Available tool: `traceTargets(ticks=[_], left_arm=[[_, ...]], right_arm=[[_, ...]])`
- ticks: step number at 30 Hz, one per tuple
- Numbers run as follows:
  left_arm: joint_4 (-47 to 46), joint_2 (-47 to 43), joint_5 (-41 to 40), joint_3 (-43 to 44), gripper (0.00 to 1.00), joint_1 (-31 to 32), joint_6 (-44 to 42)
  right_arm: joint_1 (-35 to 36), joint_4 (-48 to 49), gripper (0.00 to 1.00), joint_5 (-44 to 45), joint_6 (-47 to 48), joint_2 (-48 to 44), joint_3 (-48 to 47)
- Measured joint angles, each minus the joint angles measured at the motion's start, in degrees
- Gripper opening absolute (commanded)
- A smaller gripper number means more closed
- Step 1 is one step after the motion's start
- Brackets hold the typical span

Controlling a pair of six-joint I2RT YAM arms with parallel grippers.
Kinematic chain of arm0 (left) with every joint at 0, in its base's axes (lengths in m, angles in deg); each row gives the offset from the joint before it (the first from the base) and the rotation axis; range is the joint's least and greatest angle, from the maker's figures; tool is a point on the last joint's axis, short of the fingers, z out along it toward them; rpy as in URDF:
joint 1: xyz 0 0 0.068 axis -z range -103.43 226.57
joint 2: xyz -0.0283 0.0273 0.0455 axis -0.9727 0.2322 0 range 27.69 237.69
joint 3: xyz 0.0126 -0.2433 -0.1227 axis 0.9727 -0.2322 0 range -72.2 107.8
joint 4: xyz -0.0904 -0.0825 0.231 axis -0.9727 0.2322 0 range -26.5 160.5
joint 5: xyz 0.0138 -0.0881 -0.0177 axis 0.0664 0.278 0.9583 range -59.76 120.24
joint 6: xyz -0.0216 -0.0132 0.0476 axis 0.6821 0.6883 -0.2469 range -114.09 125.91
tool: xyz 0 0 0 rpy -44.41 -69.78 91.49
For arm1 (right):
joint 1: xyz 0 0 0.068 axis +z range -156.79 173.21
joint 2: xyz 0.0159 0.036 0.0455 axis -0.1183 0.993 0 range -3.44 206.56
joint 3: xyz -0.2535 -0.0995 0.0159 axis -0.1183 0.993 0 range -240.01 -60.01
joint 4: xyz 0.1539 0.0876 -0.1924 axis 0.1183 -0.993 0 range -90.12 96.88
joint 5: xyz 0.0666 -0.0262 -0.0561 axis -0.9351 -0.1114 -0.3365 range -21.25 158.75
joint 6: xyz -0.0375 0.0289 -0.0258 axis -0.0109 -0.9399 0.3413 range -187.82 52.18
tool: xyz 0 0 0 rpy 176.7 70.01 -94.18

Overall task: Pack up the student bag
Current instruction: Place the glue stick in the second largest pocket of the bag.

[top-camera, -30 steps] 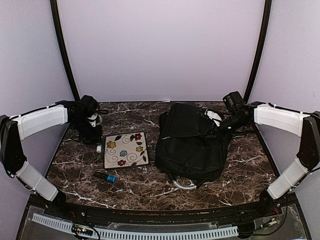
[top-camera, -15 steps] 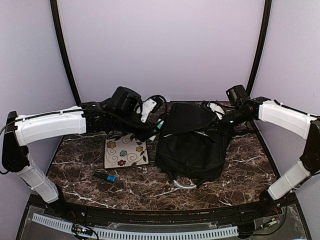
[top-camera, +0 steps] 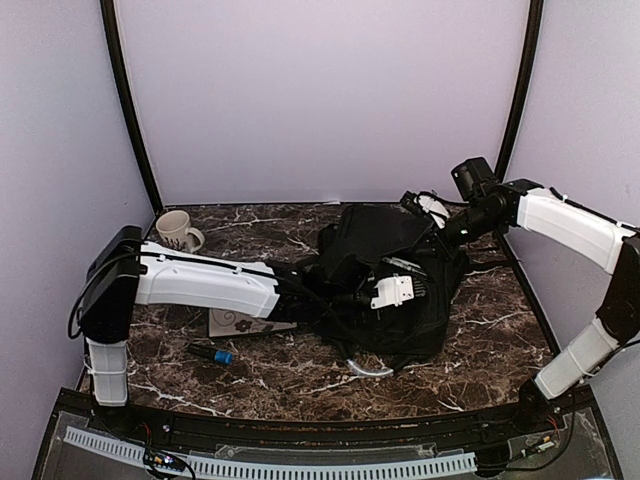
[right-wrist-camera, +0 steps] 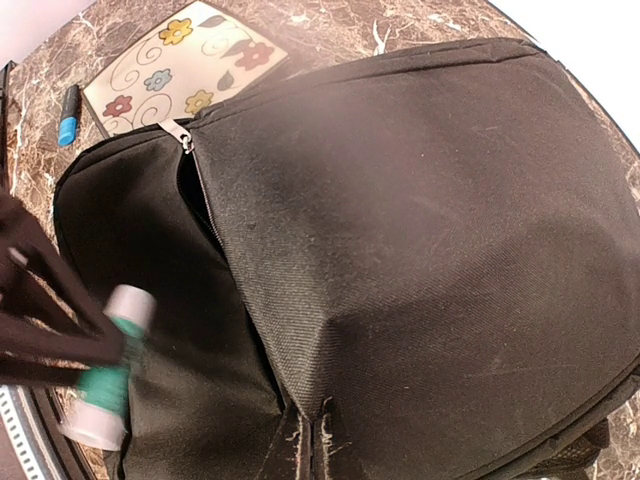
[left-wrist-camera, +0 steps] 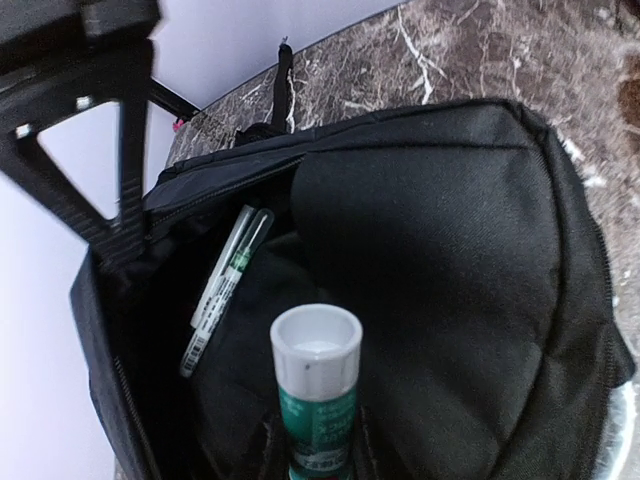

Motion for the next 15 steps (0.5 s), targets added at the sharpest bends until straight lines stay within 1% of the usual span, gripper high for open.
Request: traceTargets(ticks=[4, 11, 15], left_arm=[[-3.1, 7.1, -5.1, 4.1, 0.0, 0.6, -8.4], [-11.0, 12.5, -11.8, 6.6, 0.0, 0.3, -19.4], [-15.9, 17.1, -15.5, 10.4, 0.0, -0.5, -25.0]], right_arm=[[0.0, -0.5, 0.0, 0.0, 0.1, 0.2, -0.3], [0.0, -0.7, 0.0, -0.5, 0.0, 0.2, -0.3], [0.0, -0.7, 0.0, -1.1, -0.1, 0.2, -0.3]])
